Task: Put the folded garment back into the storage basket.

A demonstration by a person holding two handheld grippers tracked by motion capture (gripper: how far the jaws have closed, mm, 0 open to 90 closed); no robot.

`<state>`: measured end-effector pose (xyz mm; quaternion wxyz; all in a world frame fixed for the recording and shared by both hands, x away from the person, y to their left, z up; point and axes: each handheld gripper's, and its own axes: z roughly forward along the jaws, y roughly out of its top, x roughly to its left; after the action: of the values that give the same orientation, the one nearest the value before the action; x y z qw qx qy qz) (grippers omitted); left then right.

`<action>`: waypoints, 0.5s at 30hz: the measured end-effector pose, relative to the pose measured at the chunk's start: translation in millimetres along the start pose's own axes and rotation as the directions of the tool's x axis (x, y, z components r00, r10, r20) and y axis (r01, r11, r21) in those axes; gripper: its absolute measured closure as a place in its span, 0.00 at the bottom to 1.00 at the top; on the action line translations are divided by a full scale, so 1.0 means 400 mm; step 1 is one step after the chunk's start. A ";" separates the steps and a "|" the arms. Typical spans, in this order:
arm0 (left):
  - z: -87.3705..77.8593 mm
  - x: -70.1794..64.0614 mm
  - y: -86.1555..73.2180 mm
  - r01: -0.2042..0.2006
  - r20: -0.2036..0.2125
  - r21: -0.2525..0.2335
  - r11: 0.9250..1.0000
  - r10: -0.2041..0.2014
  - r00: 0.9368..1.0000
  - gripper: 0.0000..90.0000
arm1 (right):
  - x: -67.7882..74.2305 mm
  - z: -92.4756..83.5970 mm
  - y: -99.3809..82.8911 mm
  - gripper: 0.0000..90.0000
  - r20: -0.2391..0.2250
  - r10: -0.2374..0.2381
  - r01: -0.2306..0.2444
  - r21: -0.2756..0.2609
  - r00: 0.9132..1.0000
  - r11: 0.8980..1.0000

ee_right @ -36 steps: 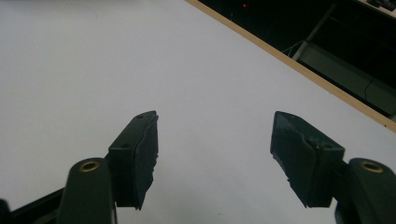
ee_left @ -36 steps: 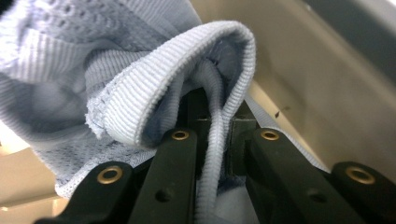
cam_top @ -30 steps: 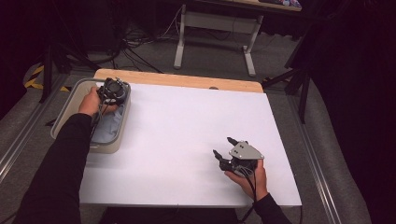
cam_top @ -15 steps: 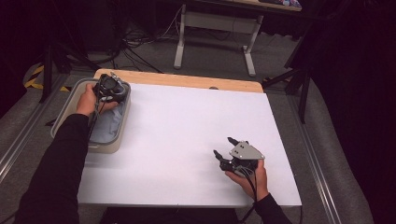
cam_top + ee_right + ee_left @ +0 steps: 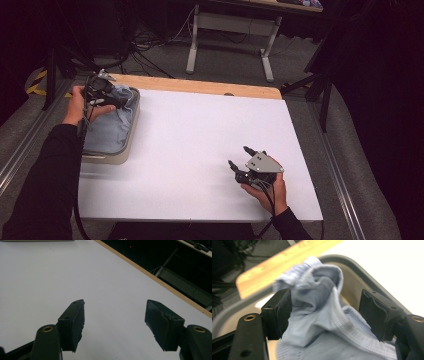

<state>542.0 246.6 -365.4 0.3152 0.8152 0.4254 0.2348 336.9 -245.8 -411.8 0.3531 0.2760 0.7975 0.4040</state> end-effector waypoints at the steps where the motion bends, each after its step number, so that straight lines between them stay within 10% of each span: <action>1: -0.007 0.002 -0.001 0.012 0.009 -0.010 1.000 -0.012 1.000 0.31 | 0.001 -0.001 0.000 0.37 0.002 -0.003 0.003 -0.008 1.000 1.000; 15: 0.060 0.018 0.005 0.053 -0.106 -0.051 0.997 -0.058 0.993 0.34 | 0.014 -0.007 0.006 0.38 -0.013 -0.039 0.038 -0.089 0.999 0.995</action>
<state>562.6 244.2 -379.8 0.3176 0.7816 0.4584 0.2794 331.7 -241.9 -410.4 0.3667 0.2415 0.7865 0.4343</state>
